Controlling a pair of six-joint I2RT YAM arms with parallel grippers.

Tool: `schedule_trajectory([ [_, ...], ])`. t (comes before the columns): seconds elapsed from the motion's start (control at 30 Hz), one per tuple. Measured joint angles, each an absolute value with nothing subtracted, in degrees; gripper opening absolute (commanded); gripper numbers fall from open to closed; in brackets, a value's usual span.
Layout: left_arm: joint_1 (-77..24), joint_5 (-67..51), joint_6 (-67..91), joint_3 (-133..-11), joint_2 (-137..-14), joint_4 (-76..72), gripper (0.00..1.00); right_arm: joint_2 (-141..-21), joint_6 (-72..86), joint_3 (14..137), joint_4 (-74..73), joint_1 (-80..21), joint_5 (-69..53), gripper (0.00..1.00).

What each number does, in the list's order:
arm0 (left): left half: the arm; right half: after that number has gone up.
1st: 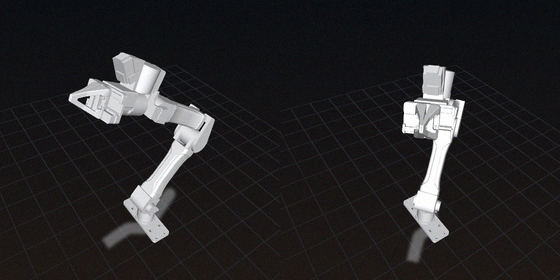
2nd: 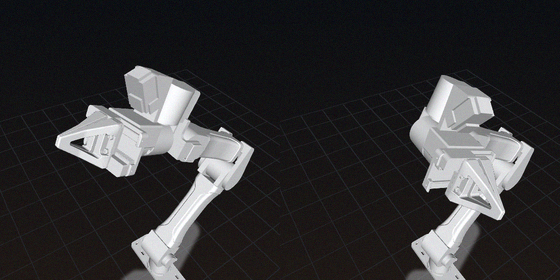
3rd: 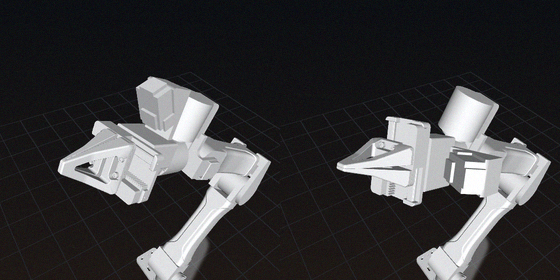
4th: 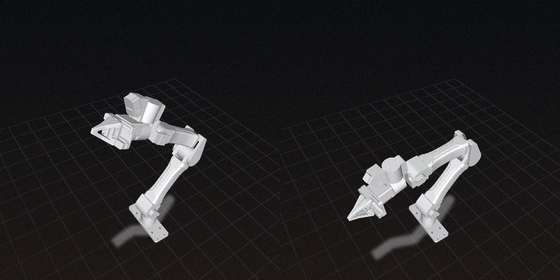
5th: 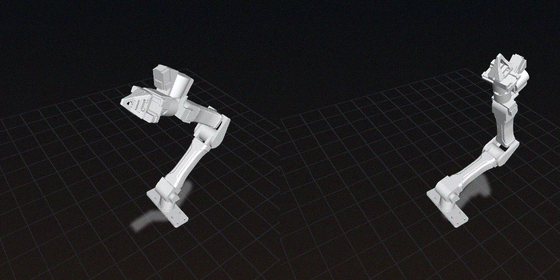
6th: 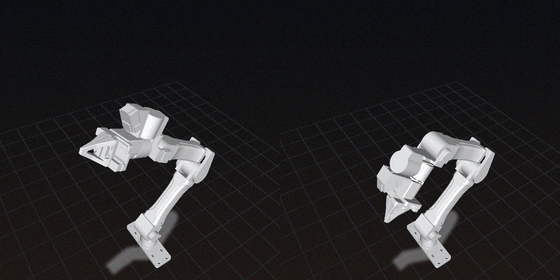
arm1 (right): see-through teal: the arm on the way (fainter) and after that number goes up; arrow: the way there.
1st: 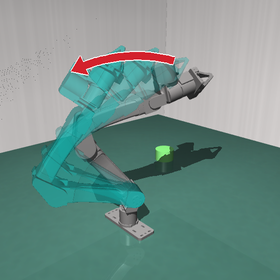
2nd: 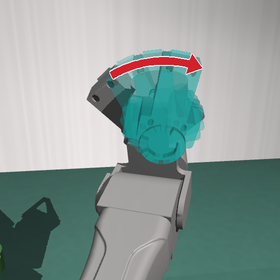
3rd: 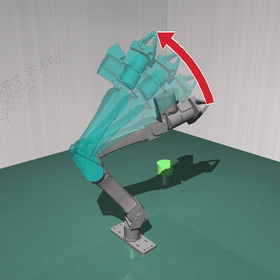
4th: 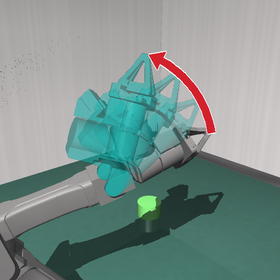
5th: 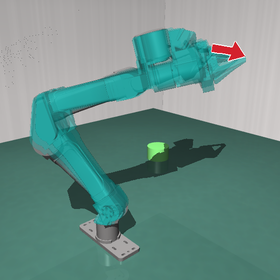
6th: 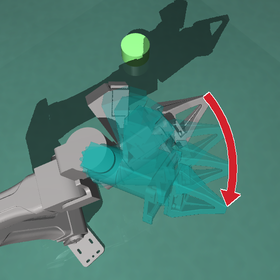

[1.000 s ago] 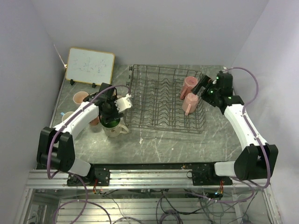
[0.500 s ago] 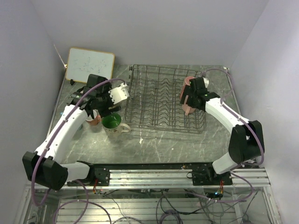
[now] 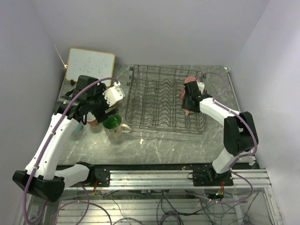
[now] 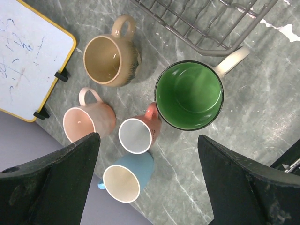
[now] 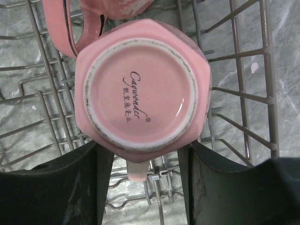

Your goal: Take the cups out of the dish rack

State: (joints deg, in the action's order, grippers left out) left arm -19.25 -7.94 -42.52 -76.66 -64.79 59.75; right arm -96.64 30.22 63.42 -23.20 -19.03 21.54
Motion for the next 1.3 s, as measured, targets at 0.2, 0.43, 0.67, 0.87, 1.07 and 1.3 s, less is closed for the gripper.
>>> schedule_trajectory([
  [0.2,-19.2,-8.9,-41.3,-76.7,-63.5,60.9,0.98,-95.4,30.6,59.6,-19.4,-19.3,21.8,0.37],
  [0.43,-19.2,-10.0,-40.4,-76.7,-62.3,61.0,0.98,-94.6,30.5,54.8,-15.6,-19.8,21.6,0.05],
  [0.67,-19.2,-10.1,-40.2,-73.9,-61.6,60.7,1.00,-92.8,29.7,54.6,-16.1,-20.7,22.0,0.00],
  [0.87,-19.2,-10.2,-40.2,-70.5,-60.4,60.2,0.99,-87.9,28.4,57.3,-18.9,-20.9,22.9,0.00],
  [1.07,-19.2,-11.1,-40.2,-69.7,-58.8,58.1,0.99,-81.5,28.1,61.7,-20.4,-21.5,21.9,0.00],
  [1.3,-19.2,-14.6,-40.6,-65.0,-52.8,50.9,0.99,-76.9,31.1,68.3,-24.8,-25.7,10.2,0.00],
])
